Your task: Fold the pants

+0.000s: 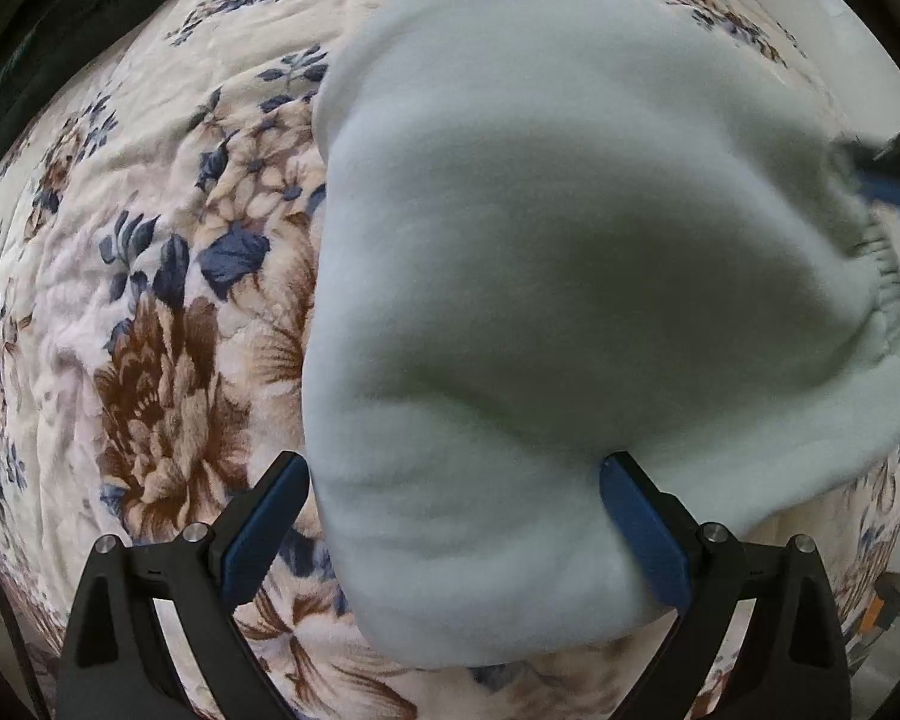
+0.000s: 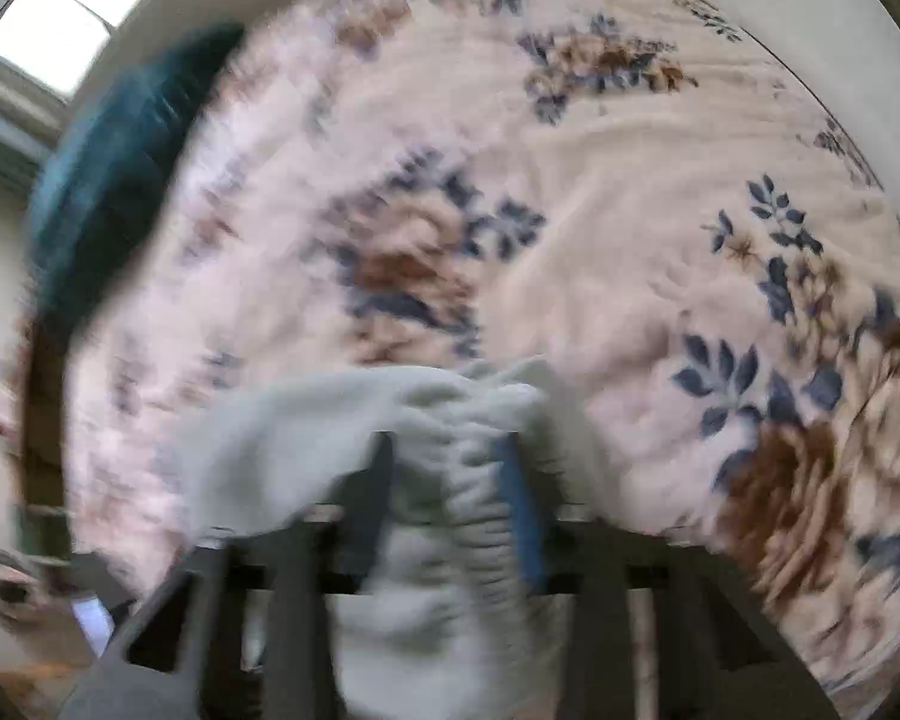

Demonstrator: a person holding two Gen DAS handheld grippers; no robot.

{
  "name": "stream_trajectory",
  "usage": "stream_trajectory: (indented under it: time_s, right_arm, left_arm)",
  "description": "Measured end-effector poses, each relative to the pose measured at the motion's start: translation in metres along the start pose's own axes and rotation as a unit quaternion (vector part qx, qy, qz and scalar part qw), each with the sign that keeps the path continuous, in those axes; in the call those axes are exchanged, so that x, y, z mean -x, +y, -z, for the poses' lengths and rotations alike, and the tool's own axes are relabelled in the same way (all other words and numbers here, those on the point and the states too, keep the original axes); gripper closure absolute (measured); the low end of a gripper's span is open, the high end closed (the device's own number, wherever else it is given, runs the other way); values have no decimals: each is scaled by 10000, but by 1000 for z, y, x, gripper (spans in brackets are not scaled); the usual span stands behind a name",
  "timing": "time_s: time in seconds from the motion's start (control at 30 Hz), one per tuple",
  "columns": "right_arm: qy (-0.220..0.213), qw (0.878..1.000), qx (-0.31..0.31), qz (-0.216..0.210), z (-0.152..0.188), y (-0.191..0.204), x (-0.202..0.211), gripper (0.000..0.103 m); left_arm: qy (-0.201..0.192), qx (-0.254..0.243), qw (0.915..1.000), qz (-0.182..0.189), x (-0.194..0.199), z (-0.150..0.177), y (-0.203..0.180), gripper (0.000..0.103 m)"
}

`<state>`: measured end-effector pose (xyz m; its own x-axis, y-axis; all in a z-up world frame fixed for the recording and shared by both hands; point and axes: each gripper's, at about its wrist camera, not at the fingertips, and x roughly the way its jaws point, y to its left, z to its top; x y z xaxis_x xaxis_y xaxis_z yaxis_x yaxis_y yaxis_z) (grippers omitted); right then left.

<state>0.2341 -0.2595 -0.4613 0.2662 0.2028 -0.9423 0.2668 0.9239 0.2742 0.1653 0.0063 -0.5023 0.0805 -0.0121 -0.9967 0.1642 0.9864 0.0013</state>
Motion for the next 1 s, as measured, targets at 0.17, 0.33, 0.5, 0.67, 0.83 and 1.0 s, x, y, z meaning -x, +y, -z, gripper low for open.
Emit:
stream_trajectory:
  time_s: [0.17, 0.33, 0.5, 0.67, 0.83, 1.0]
  right_arm:
    - [590, 9977, -300, 133, -16, -35, -37, 65]
    - [165, 9970, -682, -311, 16, -48, 24, 49]
    - [934, 9955, 13, 185, 88, -34, 4, 46]
    - [1446, 9872, -677, -59, 113, -68, -29, 43]
    - [1254, 9800, -1262, -888, 102, -82, -3, 32]
    - [1176, 9743, -1333, -1385, 85, -84, -10, 7]
  left_arm:
    - [88, 57, 9999, 85, -2, -8, 1, 1]
    - [15, 62, 9999, 99, 7, -3, -3, 2]
    - [-18, -146, 9999, -11, 0, 9, -5, 2]
    - [-205, -53, 9997, 134, 17, 16, 2, 2]
    - [-719, 400, 9931, 840, 59, 12, 36, 2]
    - [-733, 796, 9908, 814, 50, -15, 67, 3]
